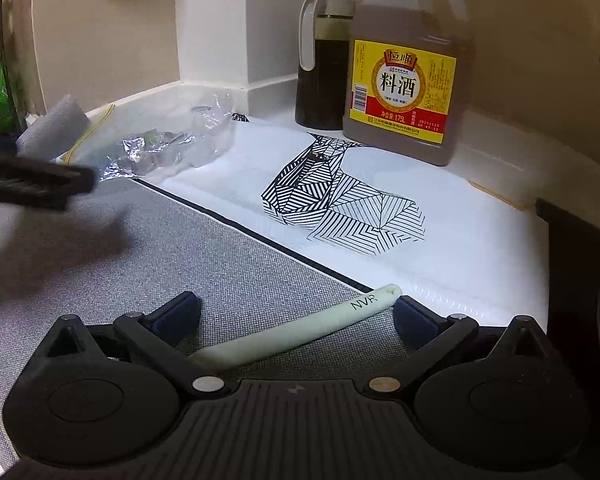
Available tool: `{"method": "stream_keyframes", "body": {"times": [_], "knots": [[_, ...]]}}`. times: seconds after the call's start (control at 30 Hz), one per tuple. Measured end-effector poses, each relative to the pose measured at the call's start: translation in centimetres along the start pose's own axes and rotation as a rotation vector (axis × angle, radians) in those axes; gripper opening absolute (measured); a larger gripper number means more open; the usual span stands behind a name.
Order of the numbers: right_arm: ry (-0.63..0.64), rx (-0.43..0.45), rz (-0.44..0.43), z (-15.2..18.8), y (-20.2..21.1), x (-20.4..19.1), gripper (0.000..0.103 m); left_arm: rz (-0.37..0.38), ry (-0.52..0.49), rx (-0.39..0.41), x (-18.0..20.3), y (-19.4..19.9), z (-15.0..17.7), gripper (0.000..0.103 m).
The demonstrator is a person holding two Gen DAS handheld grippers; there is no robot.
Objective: Collect trash
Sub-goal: 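Grasp the clear plastic bag with the left tool while the right tool grasps the white toothbrush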
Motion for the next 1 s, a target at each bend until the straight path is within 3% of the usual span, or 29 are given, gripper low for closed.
{"method": "stream_keyframes", "body": {"times": [0.2, 0.3, 0.47, 1.0], "knots": [[0.001, 0.0, -0.004, 0.0, 0.0, -0.2, 0.103, 0.012, -0.092, -0.013, 2.1, -3.1, 1.2, 0.103], [-0.001, -0.001, -0.004, 0.0, 0.0, -0.2, 0.103, 0.009, -0.072, 0.019, 2.2, -3.7, 1.7, 0.103], [-0.003, -0.002, -0.005, -0.1, 0.0, -0.1, 0.103, 0.032, -0.024, 0.006, 1.8, -4.2, 1.6, 0.103], [-0.002, -0.002, -0.004, -0.1, 0.0, -0.1, 0.103, 0.027, -0.03, 0.008, 2.0, -3.9, 1.7, 0.103]]}}
Point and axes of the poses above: each gripper's, at about its wrist camera, not at the fingertips, and y roughly against the way its jaws point, x to its right, z to its underside, the point moved 2 cm from there along -y, roughly the way its jaws point, and after that the axes turned 8 degrees about x, right-handed, at the moved point
